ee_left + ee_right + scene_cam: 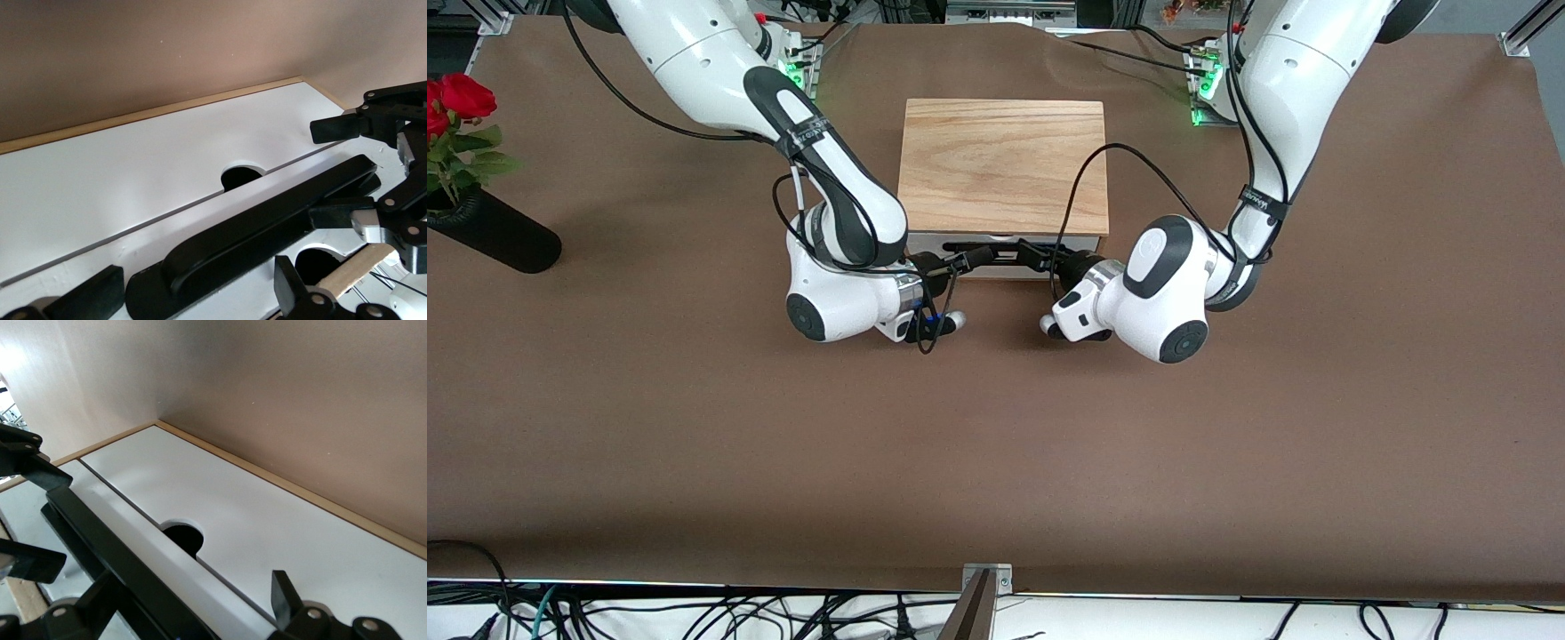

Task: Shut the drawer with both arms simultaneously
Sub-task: 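Press the drawer fully shut with both grippers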

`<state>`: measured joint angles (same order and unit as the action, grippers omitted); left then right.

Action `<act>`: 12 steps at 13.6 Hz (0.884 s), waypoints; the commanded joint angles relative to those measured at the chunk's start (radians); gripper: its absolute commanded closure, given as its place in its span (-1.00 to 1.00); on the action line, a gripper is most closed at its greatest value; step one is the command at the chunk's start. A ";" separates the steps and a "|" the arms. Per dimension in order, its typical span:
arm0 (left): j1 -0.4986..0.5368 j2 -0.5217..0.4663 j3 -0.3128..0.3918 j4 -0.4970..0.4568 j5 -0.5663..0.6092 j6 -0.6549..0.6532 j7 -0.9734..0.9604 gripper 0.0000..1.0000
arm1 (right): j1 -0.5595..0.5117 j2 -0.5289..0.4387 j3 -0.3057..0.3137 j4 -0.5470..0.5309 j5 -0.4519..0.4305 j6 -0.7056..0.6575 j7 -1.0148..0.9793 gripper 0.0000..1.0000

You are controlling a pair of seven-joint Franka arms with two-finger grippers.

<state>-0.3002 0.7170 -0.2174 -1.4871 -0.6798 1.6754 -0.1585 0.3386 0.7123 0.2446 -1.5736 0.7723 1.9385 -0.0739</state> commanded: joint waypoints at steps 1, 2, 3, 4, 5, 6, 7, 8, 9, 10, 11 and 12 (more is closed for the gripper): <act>0.001 -0.013 -0.002 0.005 -0.040 -0.034 -0.019 -1.00 | -0.003 -0.002 0.005 0.000 0.005 -0.009 0.017 -1.00; 0.007 -0.014 0.001 0.007 -0.040 -0.034 -0.019 -1.00 | -0.003 -0.002 0.005 0.000 0.005 -0.010 0.017 -1.00; 0.018 -0.016 0.001 0.008 -0.034 -0.034 -0.019 -1.00 | -0.003 -0.002 0.005 0.000 0.005 -0.010 0.017 -1.00; 0.029 -0.021 0.003 0.010 -0.023 -0.034 -0.012 -1.00 | -0.003 -0.002 0.005 0.000 0.005 -0.010 0.017 -1.00; 0.048 -0.022 0.004 0.021 -0.021 -0.036 -0.007 -1.00 | -0.003 -0.001 0.005 0.001 0.005 -0.009 0.016 -1.00; 0.059 -0.021 0.004 0.037 -0.018 -0.034 0.003 -1.00 | -0.004 -0.001 0.005 0.006 0.005 -0.007 0.016 -1.00; 0.065 -0.022 0.007 0.053 0.002 -0.036 0.020 -1.00 | -0.010 -0.002 0.005 0.009 0.005 -0.001 0.016 -1.00; 0.079 -0.022 0.007 0.083 0.031 -0.036 0.023 -1.00 | -0.013 -0.004 0.004 0.017 0.005 0.000 0.016 -1.00; 0.094 -0.022 0.006 0.112 0.054 -0.036 0.023 -1.00 | -0.015 -0.004 0.004 0.032 0.005 0.002 0.016 -1.00; 0.110 -0.024 0.007 0.129 0.060 -0.036 0.023 -1.00 | -0.015 -0.004 0.002 0.041 0.005 0.005 0.016 -1.00; 0.137 -0.028 0.009 0.151 0.062 -0.036 0.025 -1.00 | -0.015 -0.005 0.002 0.046 0.004 0.005 0.014 -1.00; 0.163 -0.034 0.007 0.163 0.062 -0.036 0.025 -1.00 | -0.016 -0.007 -0.002 0.062 0.002 0.005 0.014 -1.00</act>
<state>-0.1793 0.6976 -0.2074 -1.3589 -0.6421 1.6646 -0.1479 0.3279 0.7121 0.2424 -1.5373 0.7724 1.9448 -0.0732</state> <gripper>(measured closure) 0.000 0.000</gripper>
